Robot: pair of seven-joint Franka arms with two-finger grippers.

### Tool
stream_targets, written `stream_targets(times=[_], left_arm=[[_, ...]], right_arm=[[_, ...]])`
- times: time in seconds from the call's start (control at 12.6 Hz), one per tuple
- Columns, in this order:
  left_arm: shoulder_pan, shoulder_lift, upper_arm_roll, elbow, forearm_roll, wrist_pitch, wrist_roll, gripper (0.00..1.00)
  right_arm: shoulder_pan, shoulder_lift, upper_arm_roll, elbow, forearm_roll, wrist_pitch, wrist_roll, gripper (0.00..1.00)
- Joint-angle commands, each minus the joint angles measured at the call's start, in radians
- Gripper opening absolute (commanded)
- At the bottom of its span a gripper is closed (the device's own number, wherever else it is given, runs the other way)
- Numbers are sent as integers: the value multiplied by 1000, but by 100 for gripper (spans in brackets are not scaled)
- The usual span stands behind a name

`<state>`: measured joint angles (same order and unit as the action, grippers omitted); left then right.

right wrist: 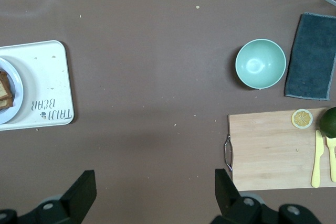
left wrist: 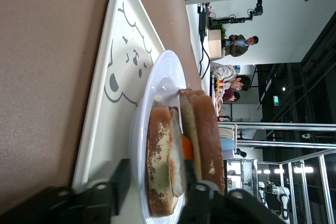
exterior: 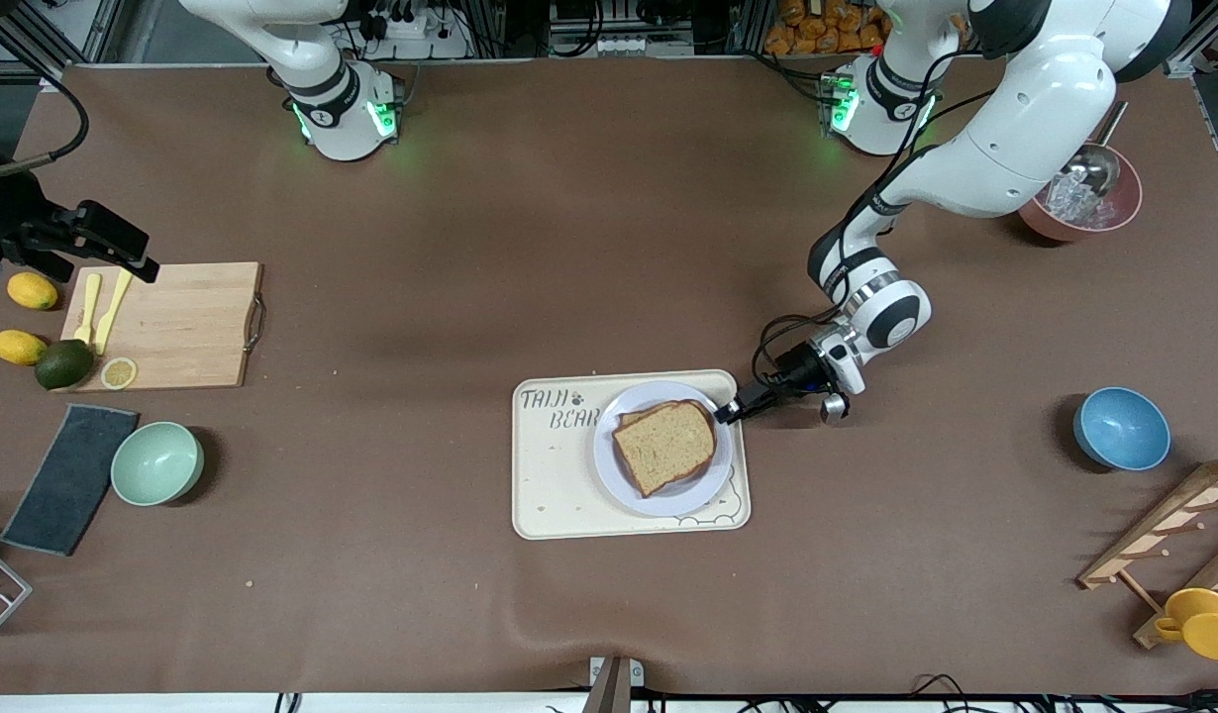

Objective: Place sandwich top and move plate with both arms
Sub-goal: 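Slide the plate with the left gripper onto the bear tray, then open the left gripper and pull it back from the plate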

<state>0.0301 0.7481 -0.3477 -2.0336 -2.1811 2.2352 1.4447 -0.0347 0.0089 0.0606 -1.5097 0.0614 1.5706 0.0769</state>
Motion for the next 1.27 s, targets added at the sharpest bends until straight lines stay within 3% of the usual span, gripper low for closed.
stream_targets(times=[0.0, 0.32, 0.56, 0.95, 1.19], left_arm=[[11, 14, 1, 13, -6, -2, 0, 100], [16, -12, 18, 13, 1, 20, -18, 100], [66, -58, 16, 9, 170, 47, -156, 100], [64, -151, 16, -2, 207, 99, -272, 100], [70, -205, 16, -10, 328, 155, -348, 100]], right_arm=[[-4, -3, 7, -1, -14, -4, 11, 100], [-4, -4, 7, -1, -15, -6, 12, 100], [-2, -4, 8, -1, -14, -4, 12, 100], [-5, -4, 7, -1, -15, -4, 12, 100], [-2, -4, 7, -1, -14, -4, 12, 100]])
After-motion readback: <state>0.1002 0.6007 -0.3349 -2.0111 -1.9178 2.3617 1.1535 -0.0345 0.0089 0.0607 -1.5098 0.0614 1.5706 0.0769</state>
